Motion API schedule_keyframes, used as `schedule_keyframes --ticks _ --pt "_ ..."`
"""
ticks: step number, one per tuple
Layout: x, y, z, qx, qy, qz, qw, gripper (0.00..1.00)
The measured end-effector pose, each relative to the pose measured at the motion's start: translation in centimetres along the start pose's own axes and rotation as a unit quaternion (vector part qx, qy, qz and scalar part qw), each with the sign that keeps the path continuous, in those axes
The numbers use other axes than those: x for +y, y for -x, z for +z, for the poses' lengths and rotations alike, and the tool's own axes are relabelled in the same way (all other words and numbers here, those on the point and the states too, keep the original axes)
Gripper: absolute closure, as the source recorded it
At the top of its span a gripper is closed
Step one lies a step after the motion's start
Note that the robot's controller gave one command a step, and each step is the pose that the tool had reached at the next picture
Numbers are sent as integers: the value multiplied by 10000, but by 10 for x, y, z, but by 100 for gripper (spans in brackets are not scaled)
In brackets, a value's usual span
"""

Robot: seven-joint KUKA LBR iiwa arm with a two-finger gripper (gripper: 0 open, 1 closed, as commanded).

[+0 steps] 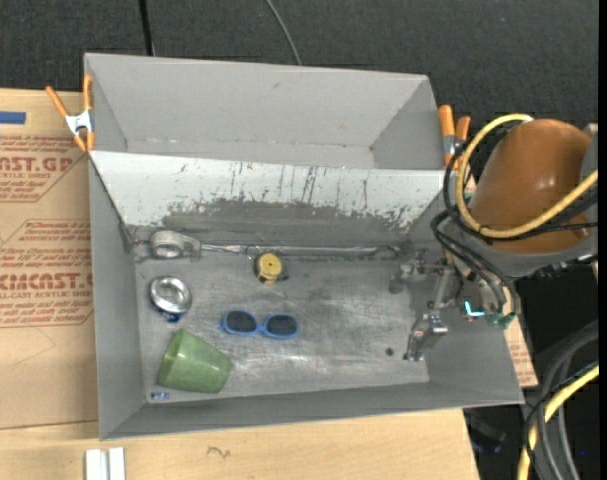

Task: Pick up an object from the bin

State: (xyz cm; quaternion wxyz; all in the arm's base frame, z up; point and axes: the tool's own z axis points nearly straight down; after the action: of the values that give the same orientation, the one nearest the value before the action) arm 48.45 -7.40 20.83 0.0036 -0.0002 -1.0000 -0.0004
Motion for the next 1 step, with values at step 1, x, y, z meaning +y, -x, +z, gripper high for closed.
schedule_keyframes --ticks 1 --pt "50 17 53 -21 7 -659 9978 0"
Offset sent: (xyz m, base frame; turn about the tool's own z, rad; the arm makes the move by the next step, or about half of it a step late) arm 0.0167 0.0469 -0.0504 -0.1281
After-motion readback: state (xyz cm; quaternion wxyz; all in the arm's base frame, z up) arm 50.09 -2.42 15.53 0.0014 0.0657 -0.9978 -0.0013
